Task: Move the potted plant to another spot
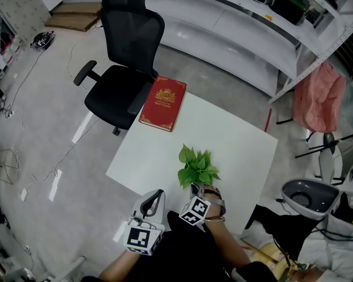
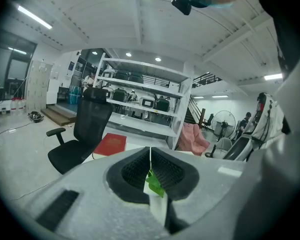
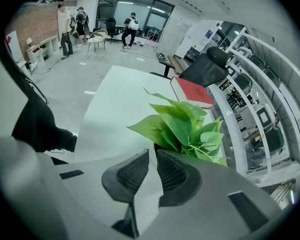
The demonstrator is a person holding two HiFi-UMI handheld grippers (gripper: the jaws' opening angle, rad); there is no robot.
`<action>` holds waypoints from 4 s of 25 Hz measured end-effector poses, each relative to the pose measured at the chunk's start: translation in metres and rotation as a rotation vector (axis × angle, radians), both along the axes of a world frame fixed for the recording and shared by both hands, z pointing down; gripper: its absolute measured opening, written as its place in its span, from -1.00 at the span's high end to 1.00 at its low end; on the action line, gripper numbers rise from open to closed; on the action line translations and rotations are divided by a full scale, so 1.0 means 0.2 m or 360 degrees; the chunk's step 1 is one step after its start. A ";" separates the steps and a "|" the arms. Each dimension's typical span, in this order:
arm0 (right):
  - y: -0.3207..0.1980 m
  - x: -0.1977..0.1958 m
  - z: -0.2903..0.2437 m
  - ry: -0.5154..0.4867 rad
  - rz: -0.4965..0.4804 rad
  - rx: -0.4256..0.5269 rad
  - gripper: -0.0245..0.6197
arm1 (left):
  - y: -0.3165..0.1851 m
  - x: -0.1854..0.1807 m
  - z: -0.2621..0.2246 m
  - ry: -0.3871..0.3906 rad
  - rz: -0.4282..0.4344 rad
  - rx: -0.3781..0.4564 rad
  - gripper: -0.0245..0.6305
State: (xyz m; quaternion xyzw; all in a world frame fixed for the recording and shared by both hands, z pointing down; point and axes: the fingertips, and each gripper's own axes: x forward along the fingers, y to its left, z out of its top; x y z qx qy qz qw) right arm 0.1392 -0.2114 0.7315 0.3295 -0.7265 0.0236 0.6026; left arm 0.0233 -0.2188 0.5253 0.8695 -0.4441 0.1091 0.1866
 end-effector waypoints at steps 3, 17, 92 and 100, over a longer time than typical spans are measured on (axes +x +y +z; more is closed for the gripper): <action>-0.01 -0.01 0.02 0.0038 -0.0026 0.0003 0.88 | -0.01 -0.01 0.00 -0.0007 -0.0004 0.0000 0.86; -0.06 -0.01 0.12 0.0145 -0.0066 -0.0032 0.83 | -0.02 -0.08 0.03 -0.0005 -0.0039 -0.0028 0.86; 0.93 0.06 0.11 0.0270 0.0591 0.0040 0.82 | 0.63 0.02 -0.09 0.0115 0.0749 0.0085 0.86; 0.93 0.05 0.11 0.0274 0.0577 0.0030 0.82 | 0.64 0.06 -0.08 0.0113 0.0769 0.0071 0.86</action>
